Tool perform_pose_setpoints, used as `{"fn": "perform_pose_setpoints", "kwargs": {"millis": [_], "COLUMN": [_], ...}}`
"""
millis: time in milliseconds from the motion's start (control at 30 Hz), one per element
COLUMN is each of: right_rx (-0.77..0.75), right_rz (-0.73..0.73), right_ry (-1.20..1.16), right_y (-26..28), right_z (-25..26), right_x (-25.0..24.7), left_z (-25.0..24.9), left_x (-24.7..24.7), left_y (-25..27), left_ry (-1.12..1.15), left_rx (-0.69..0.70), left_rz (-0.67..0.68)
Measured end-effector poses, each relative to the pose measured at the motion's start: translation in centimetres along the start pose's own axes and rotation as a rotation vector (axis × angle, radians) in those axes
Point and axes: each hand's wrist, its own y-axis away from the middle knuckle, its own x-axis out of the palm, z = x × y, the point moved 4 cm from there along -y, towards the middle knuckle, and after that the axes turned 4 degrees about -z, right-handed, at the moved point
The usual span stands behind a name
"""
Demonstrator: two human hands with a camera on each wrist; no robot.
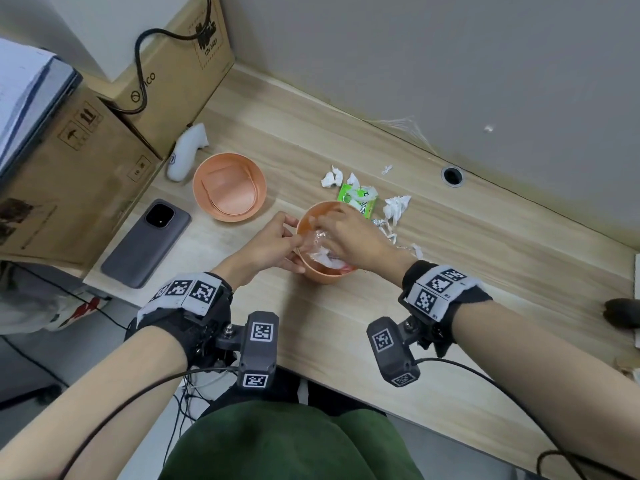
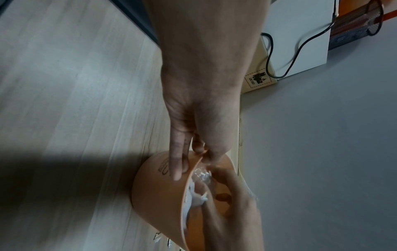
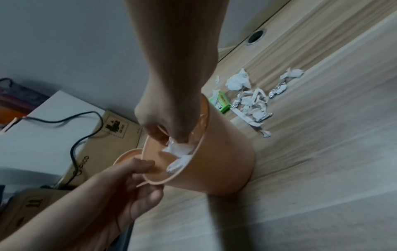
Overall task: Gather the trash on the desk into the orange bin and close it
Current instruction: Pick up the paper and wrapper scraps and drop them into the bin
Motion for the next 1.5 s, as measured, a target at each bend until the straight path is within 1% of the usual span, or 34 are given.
{"fn": "perform_pose_setpoints", "kwargs": {"millis": [67,100,167,233,300,367,400,433,467,533,600,633,700,767,800,833,900,933,1000,1033,1067,1133,1200,1267,1333,1400,1467,1500], "right_rx": [0.04,0.068,0.136,0.189,0.169,0.13,0.109,0.082,0.054,0.025,0.064,0.121,0.319,0.515,0.588,0.665,0.832,0.891,0.947,0.96,0.95,0.858,0.771,0.742,0.704,0.699,0.682,0.697], "right_rz": [0.009,0.015,0.073,0.156,0.271,0.421,0.466,0.453,0.386,0.173,-0.028,-0.13,-0.321,-0.435,-0.435,-0.396,-0.271,-0.223,-0.161,-0.12,-0.053,0.107,0.173,0.116,-0.017,-0.139,-0.179,-0.171], "right_ry": [0.089,0.089,0.074,0.075,0.06,-0.019,-0.06,-0.093,-0.137,-0.285,-0.409,-0.454,-0.517,-0.528,-0.507,-0.47,-0.378,-0.359,-0.431,-0.471,-0.459,-0.315,-0.194,-0.173,-0.171,-0.163,-0.156,-0.166], "right_y": [-0.6,-0.9,-1.3,-1.8,-2.1,-1.8,-1.6,-1.3,-1.0,-0.4,0.4,0.9,2.2,3.9,4.5,5.1,5.8,5.9,5.1,4.4,3.6,2.2,1.8,2.1,3.1,5.0,7.2,8.1], "right_z": [0.2,0.4,0.8,1.1,1.4,1.3,1.1,0.9,0.6,-0.2,-1.3,-2.3,-5.0,-7.7,-8.8,-9.9,-11.7,-12.1,-12.3,-12.4,-12.4,-12.5,-12.7,-12.4,-11.7,-11.8,-12.6,-13.1], "right_x": [0.5,0.7,1.4,1.8,2.1,2.0,1.5,0.7,-0.4,-2.5,-4.1,-4.4,-4.2,-3.3,-2.7,-1.9,-0.6,-0.3,0.1,0.7,1.1,2.6,4.4,5.4,5.5,5.7,6.0,6.0], "left_z": [0.0,0.0,0.1,0.1,0.0,0.1,0.1,0.1,0.0,-0.2,-0.5,-0.8,-1.2,-1.4,-1.5,-1.5,-1.4,-1.3,-1.0,-0.9,-0.7,-0.5,-0.4,-0.4,-0.3,-0.3,-0.3,-0.4], "left_x": [0.1,0.1,0.2,0.2,0.2,0.0,-0.1,-0.3,-0.5,-0.9,-1.2,-1.4,-1.7,-2.1,-2.4,-2.6,-3.1,-3.3,-3.7,-3.8,-3.9,-3.9,-3.9,-3.9,-3.9,-3.8,-3.8,-3.7], "left_y": [0.0,-0.1,-0.1,-0.1,-0.2,-0.3,-0.3,-0.3,-0.4,-0.4,-0.5,-0.6,-0.8,-0.9,-1.0,-1.1,-1.2,-1.3,-1.2,-1.2,-1.2,-1.2,-1.2,-1.2,-1.3,-1.3,-1.2,-1.2], "left_ry": [-0.004,-0.003,-0.005,-0.021,-0.036,-0.049,-0.057,-0.064,-0.07,-0.076,-0.085,-0.091,-0.104,-0.116,-0.122,-0.128,-0.13,-0.127,-0.126,-0.125,-0.122,-0.111,-0.105,-0.105,-0.103,-0.101,-0.105,-0.107], "left_rx": [0.005,0.009,0.015,0.018,0.021,0.026,0.026,0.028,0.03,0.031,0.03,0.031,0.038,0.046,0.05,0.053,0.053,0.052,0.053,0.051,0.047,0.04,0.038,0.036,0.032,0.03,0.028,0.026], "left_rz": [0.006,0.007,0.011,0.002,-0.013,-0.025,-0.03,-0.037,-0.043,-0.049,-0.052,-0.054,-0.064,-0.085,-0.096,-0.106,-0.119,-0.125,-0.14,-0.146,-0.152,-0.165,-0.176,-0.179,-0.18,-0.178,-0.169,-0.166]}}
